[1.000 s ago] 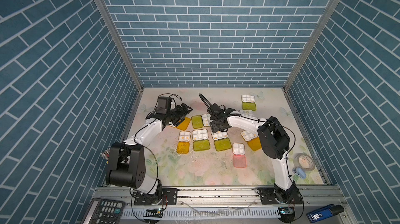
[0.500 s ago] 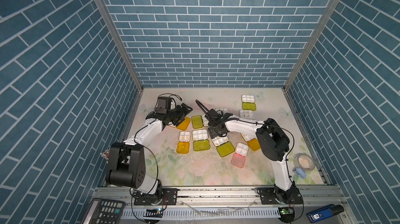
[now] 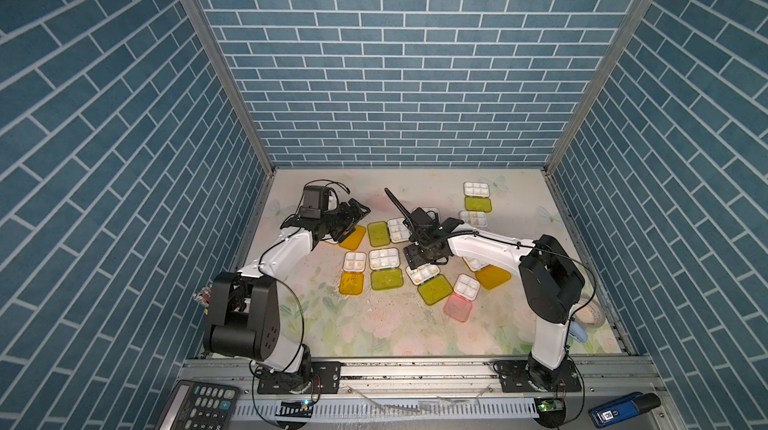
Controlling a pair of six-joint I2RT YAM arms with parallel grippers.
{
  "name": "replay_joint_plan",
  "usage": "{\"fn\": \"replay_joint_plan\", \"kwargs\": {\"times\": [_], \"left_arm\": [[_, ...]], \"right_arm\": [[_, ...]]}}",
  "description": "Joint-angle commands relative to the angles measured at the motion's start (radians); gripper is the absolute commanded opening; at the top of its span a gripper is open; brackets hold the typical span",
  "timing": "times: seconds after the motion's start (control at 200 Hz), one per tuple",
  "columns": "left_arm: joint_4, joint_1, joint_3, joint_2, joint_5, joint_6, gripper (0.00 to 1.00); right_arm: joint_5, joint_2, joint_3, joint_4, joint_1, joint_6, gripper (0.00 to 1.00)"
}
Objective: Close pillboxes
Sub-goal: Adjust the pillbox at the center of the board.
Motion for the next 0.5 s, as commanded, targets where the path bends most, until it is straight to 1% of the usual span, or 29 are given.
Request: {"fn": "replay_joint_plan", "kwargs": {"times": [0.0, 0.06, 0.185, 0.31, 0.435, 0.495], "left_arm": [[-0.026, -0.028, 0.018, 0.015, 0.009, 0.041, 0.87], [-0.040, -0.042, 0.028, 0.017, 0.006, 0.060, 0.86], [-0.049, -0.065, 0.036, 0.026, 0.009, 0.070, 0.86], [-0.049, -0.080, 0.045, 0.035, 0.020, 0.079, 0.85], [-0.071, -0.104, 0.064, 0.049, 0.022, 0.103, 0.86], [-0.073, -0.106, 0.068, 0.056, 0.025, 0.105, 0.86]], "right_arm": [[-0.078, -0.057, -0.048, -0.013, -0.026, 0.030, 0.79], [-0.100, -0.087, -0.073, -0.018, -0.034, 0.024, 0.78], [-0.036, -0.181, -0.153, -0.080, -0.035, 0.009, 0.78], [-0.026, -0.306, -0.273, -0.109, -0.028, 0.022, 0.75], [-0.040, -0.372, -0.334, -0.143, 0.014, 0.043, 0.73], [-0.048, -0.384, -0.346, -0.146, 0.042, 0.064, 0.70]]}}
